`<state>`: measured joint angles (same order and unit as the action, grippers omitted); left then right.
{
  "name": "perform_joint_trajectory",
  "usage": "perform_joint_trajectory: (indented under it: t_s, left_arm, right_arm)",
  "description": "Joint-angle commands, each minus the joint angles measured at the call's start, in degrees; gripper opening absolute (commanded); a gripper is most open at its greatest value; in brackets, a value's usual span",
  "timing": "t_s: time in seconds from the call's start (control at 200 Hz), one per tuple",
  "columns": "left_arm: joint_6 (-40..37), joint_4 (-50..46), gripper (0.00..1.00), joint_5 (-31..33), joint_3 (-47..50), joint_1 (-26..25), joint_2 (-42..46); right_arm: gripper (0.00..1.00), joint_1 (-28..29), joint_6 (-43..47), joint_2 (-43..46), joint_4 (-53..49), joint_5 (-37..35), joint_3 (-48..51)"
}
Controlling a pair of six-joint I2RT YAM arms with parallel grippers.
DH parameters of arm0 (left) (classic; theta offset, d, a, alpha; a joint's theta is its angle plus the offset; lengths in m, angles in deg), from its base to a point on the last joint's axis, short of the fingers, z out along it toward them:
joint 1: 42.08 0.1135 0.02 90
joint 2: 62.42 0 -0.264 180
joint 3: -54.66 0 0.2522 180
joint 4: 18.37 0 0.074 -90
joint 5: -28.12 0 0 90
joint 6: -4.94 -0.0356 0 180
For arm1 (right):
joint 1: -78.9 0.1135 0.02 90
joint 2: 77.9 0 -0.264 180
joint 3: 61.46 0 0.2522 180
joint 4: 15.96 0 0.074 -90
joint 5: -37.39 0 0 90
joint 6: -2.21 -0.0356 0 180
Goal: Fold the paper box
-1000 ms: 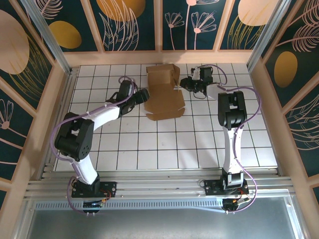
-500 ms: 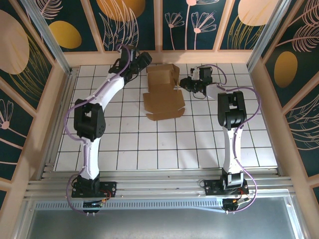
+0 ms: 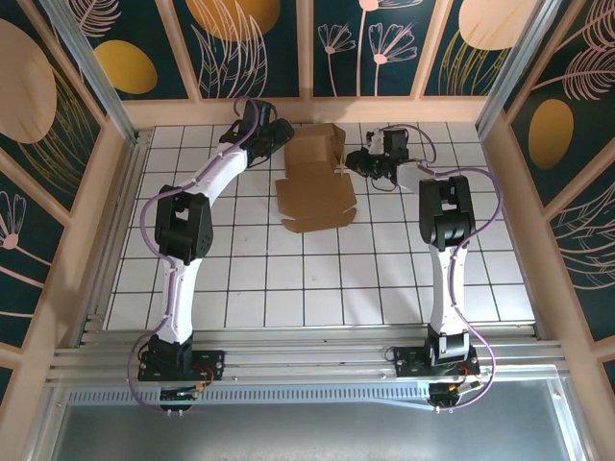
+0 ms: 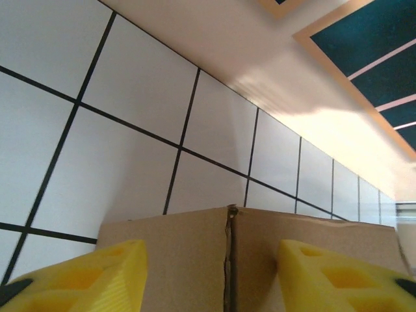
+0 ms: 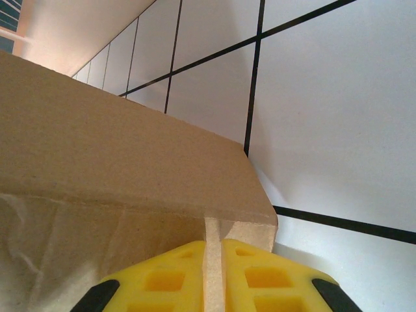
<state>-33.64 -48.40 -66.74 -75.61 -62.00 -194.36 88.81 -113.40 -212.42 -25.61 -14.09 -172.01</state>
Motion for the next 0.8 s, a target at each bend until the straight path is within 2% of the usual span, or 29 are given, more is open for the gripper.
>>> perform_joint_trajectory:
  t_s: [0.0, 0.19, 0.42, 0.511, 0.591, 0.701, 0.796]
  left_arm:
    - [0.8, -1.13, 0.48, -1.32, 1.81, 0.06, -0.5]
    - [1.48, -0.17, 0.45, -2.01, 2.68, 0.05, -0.6]
    - [0.89, -0.34, 0.43, -1.6, 2.73, 0.11, 0.14]
    - [0.96, -0.25, 0.43, -1.75, 2.77, 0.07, 0.31]
    - [0.67, -0.25, 0.43, -1.78, 2.73, 0.1, 0.38]
    - [0.55, -0.25, 0.43, -1.84, 2.76, 0.12, 0.4]
    - [0.79, -0.16, 0.43, -1.99, 2.77, 0.13, 0.36]
  right_arm:
    - [0.16, 0.49, 1.32, 4.01, 0.08, -1.76, 0.11]
    - [0.21, -0.21, 3.52, 8.76, -0.52, -4.97, 2.82]
    - [0.22, -3.89, 3.15, 12.84, 1.33, -7.71, 3.67]
    - [0.22, -5.03, 3.26, 10.61, 0.43, -9.2, 0.09]
    - [0.22, -5.09, 4.26, 6.4, -3.62, -9.45, -7.07]
    - [0.22, -4.66, 3.8, -0.09, -7.4, -6.9, -16.62]
    - [0.22, -3.77, 1.54, -3.93, -6.59, -4.08, -20.26]
